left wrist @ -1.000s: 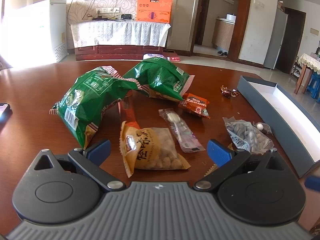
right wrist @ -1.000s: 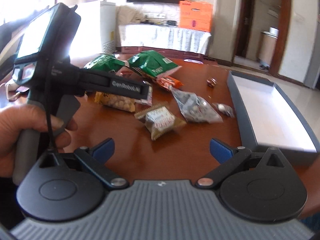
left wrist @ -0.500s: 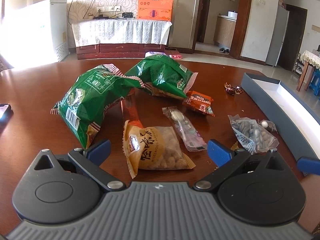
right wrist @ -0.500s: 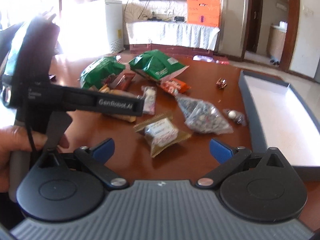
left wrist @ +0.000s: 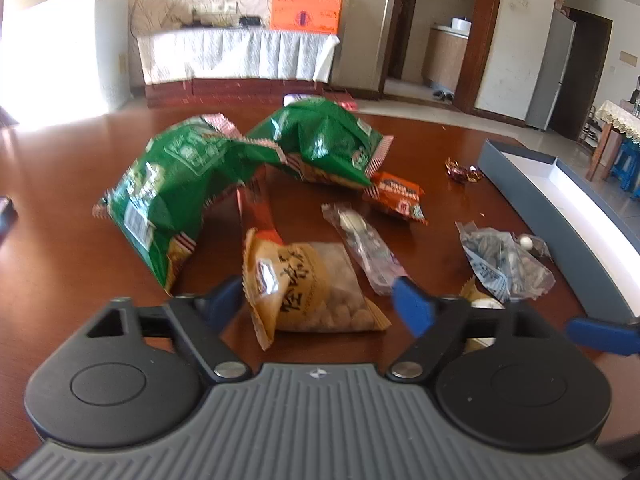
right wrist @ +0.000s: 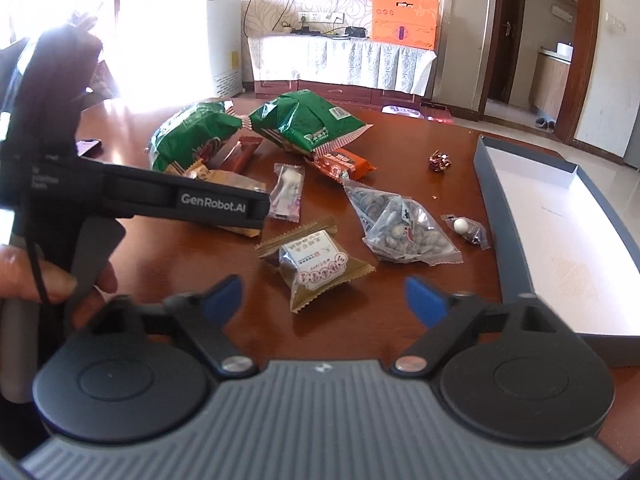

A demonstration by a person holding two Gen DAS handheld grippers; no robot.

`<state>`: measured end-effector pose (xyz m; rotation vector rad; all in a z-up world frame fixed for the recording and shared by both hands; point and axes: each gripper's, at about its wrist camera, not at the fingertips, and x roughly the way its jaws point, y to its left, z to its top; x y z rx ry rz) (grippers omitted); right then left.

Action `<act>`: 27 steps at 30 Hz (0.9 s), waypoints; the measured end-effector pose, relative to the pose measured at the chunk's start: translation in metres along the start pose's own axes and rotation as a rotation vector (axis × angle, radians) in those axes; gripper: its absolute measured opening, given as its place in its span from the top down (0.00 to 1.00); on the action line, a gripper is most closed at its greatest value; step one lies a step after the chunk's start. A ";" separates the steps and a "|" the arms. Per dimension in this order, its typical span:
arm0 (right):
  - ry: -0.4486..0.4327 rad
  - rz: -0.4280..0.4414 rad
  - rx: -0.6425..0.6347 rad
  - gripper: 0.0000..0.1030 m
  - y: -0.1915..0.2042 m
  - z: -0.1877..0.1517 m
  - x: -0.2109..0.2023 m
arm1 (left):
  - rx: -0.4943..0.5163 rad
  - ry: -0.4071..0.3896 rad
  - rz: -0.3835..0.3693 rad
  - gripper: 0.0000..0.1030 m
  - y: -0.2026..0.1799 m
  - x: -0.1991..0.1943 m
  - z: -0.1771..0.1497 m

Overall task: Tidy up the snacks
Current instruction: 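Lower left tool toward tan peanut bag while right tool approaches white pastry packet, then close left gripper on tan peanut bag while right gripper grasps white pastry packet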

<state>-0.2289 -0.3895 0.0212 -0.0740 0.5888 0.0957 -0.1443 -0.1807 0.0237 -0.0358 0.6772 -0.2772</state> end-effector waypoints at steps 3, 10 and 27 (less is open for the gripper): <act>0.014 -0.003 0.011 0.25 -0.003 0.001 0.006 | -0.025 0.017 -0.016 0.20 0.002 0.003 -0.001; -0.016 0.001 -0.030 0.25 -0.002 0.011 0.016 | -0.015 0.018 -0.020 0.20 -0.001 0.003 -0.002; 0.038 0.143 -0.077 0.55 0.005 0.012 0.029 | 0.017 0.024 -0.012 0.26 0.003 0.004 -0.003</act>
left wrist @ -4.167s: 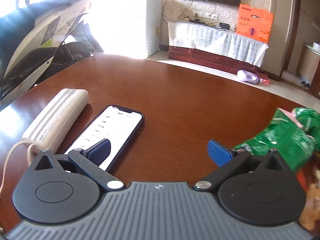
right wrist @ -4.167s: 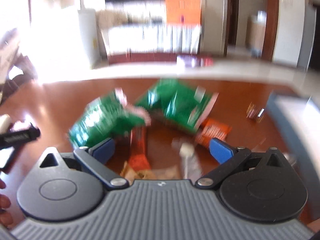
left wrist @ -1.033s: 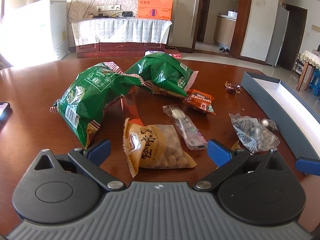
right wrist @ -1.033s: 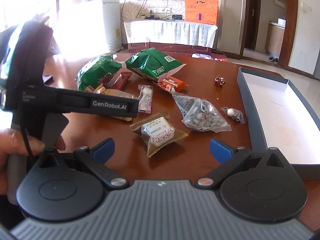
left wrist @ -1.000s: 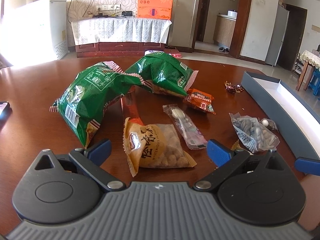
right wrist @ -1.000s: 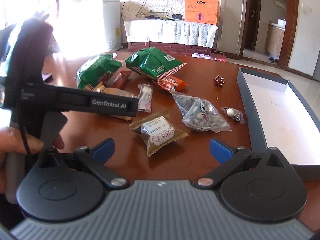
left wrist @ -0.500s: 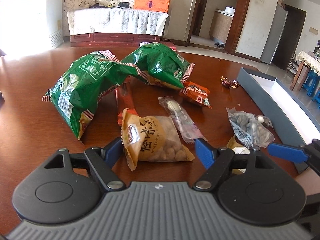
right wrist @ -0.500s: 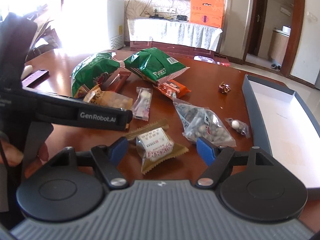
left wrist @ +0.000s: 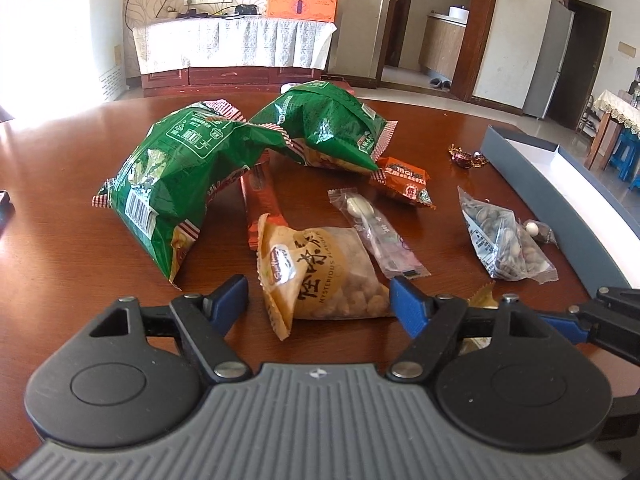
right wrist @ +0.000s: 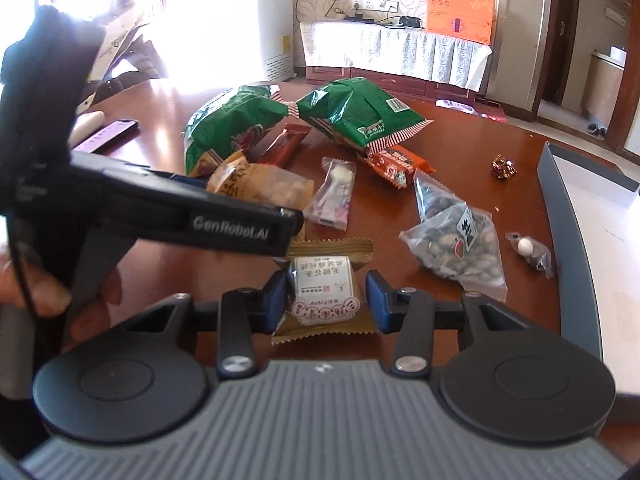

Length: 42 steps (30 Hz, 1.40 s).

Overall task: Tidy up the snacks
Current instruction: 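Close left gripper on tan peanut bag while right gripper grasps white pastry packet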

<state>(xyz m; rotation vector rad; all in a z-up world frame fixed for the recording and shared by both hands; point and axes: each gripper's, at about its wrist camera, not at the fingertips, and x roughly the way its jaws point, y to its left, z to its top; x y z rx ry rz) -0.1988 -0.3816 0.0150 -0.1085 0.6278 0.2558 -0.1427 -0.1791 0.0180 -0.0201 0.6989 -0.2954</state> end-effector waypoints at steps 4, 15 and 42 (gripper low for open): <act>-0.011 -0.068 -0.020 0.55 0.005 0.001 0.004 | 0.007 0.000 -0.014 0.28 -0.001 -0.001 0.000; -0.016 -0.125 0.002 0.35 -0.001 0.005 0.010 | 0.037 0.002 -0.003 0.23 -0.011 0.002 -0.001; 0.001 -0.067 -0.025 0.55 0.006 -0.001 0.006 | 0.082 0.005 -0.051 0.33 -0.007 -0.003 -0.004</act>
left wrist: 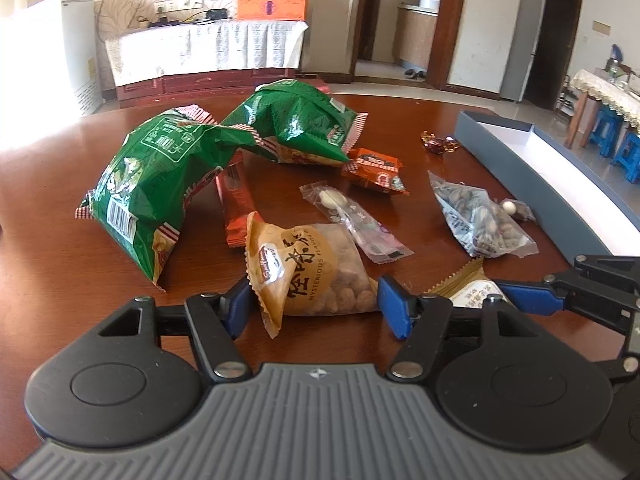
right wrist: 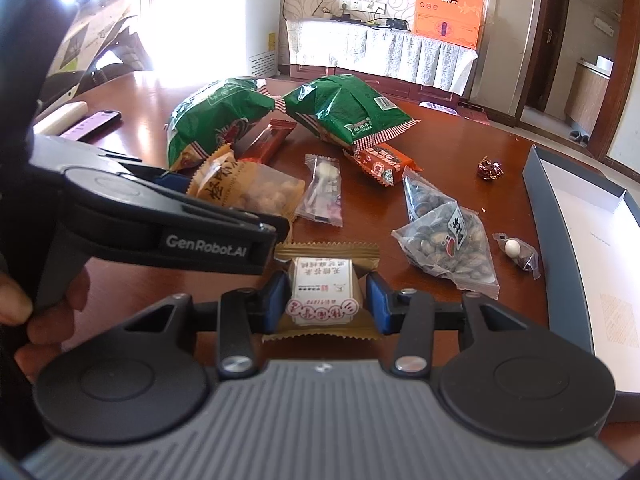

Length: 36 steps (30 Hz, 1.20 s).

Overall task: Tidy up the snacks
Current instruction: 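Close left gripper on tan peanut bag while right gripper grasps white pastry packet, then carry both packets over the white box and open both grippers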

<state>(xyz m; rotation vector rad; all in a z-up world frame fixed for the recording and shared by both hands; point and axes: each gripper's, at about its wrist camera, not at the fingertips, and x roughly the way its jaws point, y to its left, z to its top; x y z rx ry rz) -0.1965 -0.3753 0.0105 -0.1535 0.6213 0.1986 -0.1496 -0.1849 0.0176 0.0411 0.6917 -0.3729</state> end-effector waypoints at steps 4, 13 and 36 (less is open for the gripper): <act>-0.002 0.005 0.000 0.55 0.000 0.000 -0.003 | 0.018 -0.016 -0.023 0.36 0.002 -0.007 -0.001; -0.053 0.026 0.009 0.55 0.002 0.005 -0.018 | 0.029 -0.037 -0.032 0.48 0.009 -0.022 -0.002; -0.234 -0.230 0.209 0.55 -0.087 0.015 -0.077 | 0.060 -0.227 -0.193 0.48 -0.082 -0.036 0.059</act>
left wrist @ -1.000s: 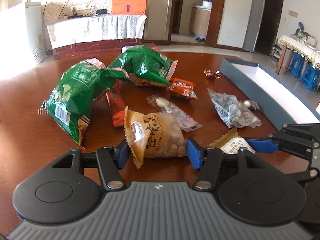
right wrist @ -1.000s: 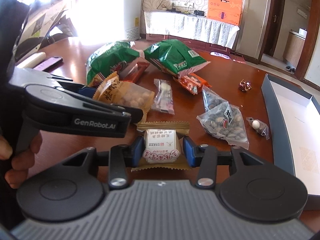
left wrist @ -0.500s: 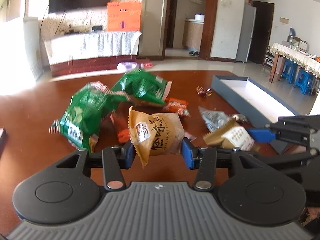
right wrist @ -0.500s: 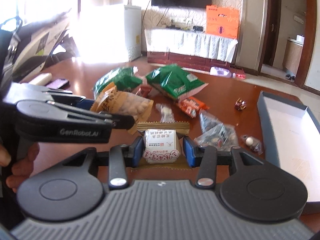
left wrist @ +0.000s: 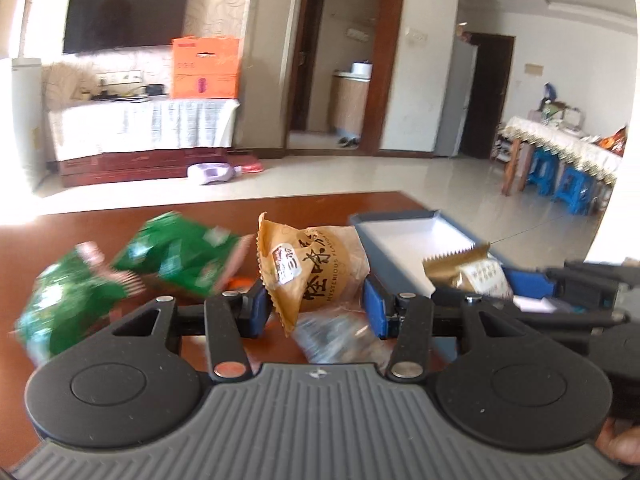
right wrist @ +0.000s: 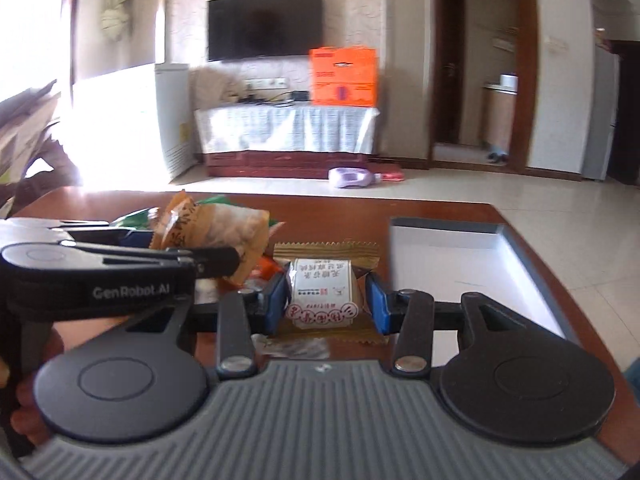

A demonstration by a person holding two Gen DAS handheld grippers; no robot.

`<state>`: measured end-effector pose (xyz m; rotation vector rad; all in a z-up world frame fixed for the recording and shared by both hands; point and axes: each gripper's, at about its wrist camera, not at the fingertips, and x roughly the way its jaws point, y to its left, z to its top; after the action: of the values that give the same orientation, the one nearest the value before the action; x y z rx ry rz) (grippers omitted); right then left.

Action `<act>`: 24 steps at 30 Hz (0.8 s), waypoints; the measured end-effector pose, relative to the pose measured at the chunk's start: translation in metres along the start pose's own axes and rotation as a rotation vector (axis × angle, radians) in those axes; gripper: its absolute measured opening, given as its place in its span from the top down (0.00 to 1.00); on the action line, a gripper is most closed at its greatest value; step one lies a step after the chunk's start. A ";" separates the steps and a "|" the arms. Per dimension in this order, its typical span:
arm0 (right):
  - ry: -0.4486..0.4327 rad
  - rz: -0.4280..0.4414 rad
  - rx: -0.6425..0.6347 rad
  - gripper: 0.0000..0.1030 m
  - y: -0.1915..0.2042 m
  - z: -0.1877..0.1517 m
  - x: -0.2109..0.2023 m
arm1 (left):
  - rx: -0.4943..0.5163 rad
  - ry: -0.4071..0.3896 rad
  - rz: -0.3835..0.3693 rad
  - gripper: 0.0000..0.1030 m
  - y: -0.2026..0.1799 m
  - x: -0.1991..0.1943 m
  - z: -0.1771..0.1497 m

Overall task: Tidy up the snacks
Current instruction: 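Carry both packets over the white box and open both grippers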

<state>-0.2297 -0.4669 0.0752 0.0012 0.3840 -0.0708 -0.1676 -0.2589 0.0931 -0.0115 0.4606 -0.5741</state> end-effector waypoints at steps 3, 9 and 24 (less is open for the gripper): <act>0.009 -0.087 0.009 0.55 -0.021 -0.003 0.003 | 0.007 -0.003 -0.048 0.48 -0.024 0.021 0.009; 0.090 -0.196 0.066 0.56 -0.055 -0.016 0.022 | 0.001 0.004 -0.149 0.48 -0.074 0.071 0.023; 0.183 -0.257 0.121 0.66 -0.067 -0.035 0.048 | 0.034 0.089 -0.141 0.19 -0.111 0.154 0.011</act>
<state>-0.2030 -0.5367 0.0255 0.0783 0.5614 -0.3500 -0.1065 -0.4346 0.0533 0.0136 0.5390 -0.7233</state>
